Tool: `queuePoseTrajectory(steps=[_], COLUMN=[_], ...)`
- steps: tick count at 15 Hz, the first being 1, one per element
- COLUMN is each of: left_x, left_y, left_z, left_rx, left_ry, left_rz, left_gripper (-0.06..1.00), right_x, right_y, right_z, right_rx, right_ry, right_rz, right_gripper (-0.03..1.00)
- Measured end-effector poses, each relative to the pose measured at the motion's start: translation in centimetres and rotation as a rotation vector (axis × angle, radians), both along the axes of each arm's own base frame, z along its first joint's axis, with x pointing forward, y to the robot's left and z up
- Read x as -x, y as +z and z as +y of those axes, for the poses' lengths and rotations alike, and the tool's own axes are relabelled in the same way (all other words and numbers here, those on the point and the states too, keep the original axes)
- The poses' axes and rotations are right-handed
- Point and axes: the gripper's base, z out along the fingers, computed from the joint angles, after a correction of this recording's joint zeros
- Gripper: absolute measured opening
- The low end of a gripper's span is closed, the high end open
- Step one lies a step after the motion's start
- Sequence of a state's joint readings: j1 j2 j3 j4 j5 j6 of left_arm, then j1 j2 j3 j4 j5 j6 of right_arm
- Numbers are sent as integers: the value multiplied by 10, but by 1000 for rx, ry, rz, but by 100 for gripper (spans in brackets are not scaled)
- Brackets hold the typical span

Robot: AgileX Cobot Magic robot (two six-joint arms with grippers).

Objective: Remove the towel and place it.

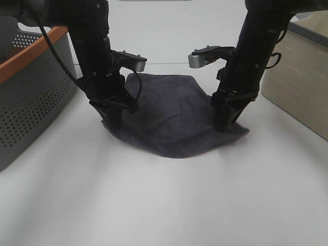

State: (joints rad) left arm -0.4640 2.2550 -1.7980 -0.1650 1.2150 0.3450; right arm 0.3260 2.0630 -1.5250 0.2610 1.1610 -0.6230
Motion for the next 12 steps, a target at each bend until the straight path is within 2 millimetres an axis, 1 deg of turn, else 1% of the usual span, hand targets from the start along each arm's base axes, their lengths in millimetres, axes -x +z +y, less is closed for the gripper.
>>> queuePoseTrajectory(steps=[1, 2, 3, 4, 5, 6, 7, 8, 9, 11, 12], left_x=[0, 0, 0, 0, 1, 1, 1, 1, 3, 8, 9], left_y=[3, 5, 7, 8, 9, 9, 10, 14, 22, 46, 53], left_z=[1, 1, 1, 1, 1, 1, 1, 0, 0, -2, -2], left_rx=[-4, -5, -5, -6, -5, -5, -1, 11, 31, 91, 107], left_ry=[-3, 5, 31, 56, 65, 71, 77, 83, 92, 125, 136], left_rz=[-10, -13, -13, -12, -13, -13, -13, -15, -23, -43, -52], left_gripper=[6, 20, 40, 58, 72, 80, 84, 86, 86, 87, 87], right_x=[0, 1, 2, 4, 4, 5, 5, 7, 8, 14, 16], right_y=[0, 0, 0, 1, 2, 6, 11, 19, 28, 53, 59], right_z=[1, 0, -2, -3, -4, -4, -5, -5, -6, -8, -8], right_rx=[5, 20, 47, 66, 80, 84, 82, 79, 75, 56, 51], right_ry=[-50, -91, -123, -149, -171, -189, -207, -232, -267, -333, -346], right_rz=[15, 30, 50, 64, 71, 64, 53, 38, 24, -22, -33], right_gripper=[55, 61, 67, 71, 73, 73, 74, 74, 74, 74, 74])
